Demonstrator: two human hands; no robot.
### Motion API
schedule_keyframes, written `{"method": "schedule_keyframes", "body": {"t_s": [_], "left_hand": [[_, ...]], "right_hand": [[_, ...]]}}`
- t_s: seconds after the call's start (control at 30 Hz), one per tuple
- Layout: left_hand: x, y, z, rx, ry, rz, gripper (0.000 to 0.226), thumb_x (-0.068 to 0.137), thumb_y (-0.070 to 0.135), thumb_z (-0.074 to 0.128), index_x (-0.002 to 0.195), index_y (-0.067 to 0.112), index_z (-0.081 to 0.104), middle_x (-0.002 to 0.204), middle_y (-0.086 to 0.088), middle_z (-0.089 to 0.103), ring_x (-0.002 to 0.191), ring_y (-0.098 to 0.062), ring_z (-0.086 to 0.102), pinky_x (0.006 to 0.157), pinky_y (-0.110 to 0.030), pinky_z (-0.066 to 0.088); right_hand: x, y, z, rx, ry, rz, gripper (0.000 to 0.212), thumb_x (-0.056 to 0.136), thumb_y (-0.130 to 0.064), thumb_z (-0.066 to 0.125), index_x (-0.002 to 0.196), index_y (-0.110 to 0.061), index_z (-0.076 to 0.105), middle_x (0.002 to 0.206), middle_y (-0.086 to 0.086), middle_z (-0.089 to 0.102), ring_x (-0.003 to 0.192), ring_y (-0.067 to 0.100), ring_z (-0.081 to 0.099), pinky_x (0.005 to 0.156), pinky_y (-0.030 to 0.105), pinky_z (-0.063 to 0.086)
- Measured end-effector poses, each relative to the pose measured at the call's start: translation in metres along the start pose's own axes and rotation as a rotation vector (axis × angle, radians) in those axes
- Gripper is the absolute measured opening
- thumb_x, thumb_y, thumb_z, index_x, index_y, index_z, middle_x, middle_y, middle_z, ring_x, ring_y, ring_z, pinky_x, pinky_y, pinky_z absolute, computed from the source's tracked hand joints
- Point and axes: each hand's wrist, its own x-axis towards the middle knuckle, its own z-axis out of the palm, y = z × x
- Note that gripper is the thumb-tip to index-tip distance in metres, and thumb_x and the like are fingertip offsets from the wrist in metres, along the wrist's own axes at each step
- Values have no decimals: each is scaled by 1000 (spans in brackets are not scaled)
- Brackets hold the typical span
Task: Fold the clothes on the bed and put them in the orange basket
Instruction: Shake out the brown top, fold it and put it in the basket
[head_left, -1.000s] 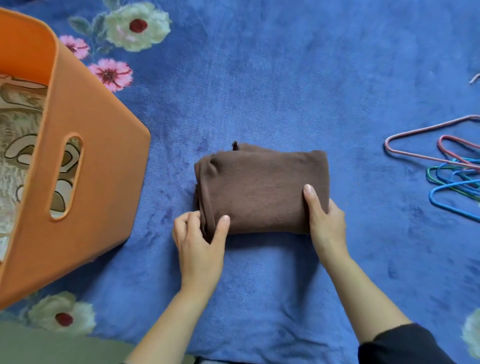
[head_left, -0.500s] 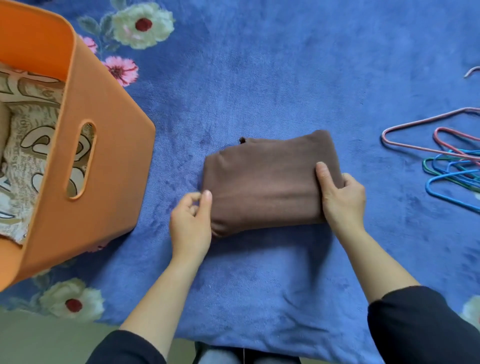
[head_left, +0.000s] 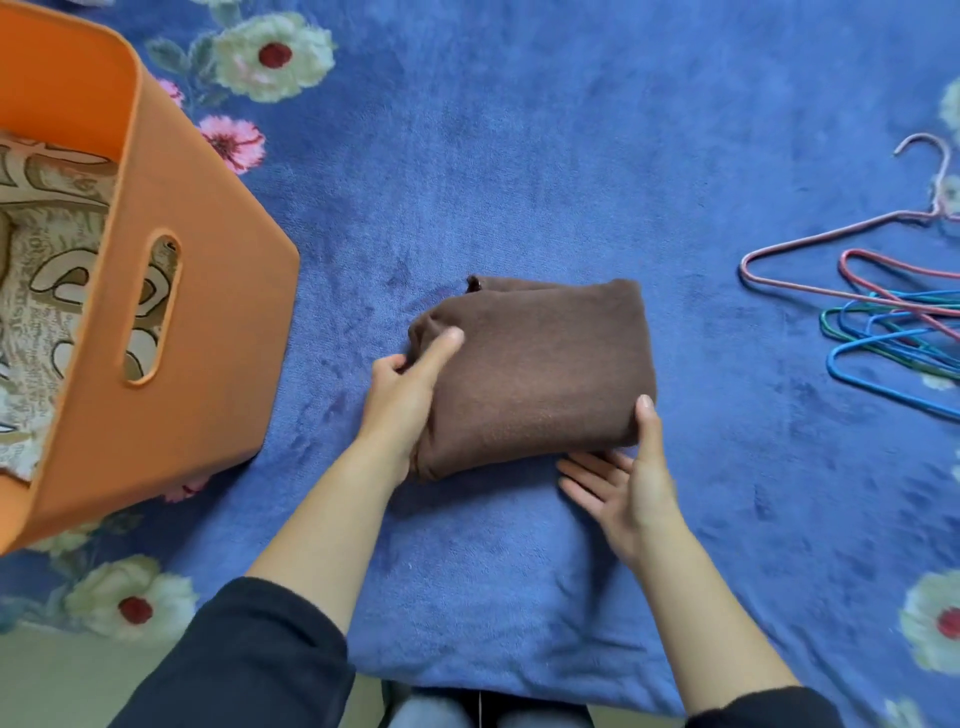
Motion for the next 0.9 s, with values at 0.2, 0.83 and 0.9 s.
{"method": "schedule_keyframes", "body": {"t_s": [0.2,0.83,0.9], "left_hand": [[-11,-8,17,-60,-122,-26,48,64,13,80,108,4,63,100,-11,71,87,-23,67,76,-34,56],[-247,63,-175,-555,-312,263,20,86,6,48,67,14,49,54,0,48,43,-10,47,42,-19,42],[-247,81,-210,-531,-270,280,25,86,6,46,62,12,43,51,-2,42,41,-13,44,39,-20,38]], "right_hand": [[-6,-9,35,306,-147,3,48,80,-28,69,124,-11,61,113,7,70,101,21,67,76,34,57],[-279,-59,127,-279,-620,-314,11,85,-19,61,76,-16,66,67,-1,66,60,11,61,50,19,47],[-289,-55,170,-349,-654,-315,9,84,-21,61,76,-16,65,67,1,63,60,14,58,52,21,45]]}}
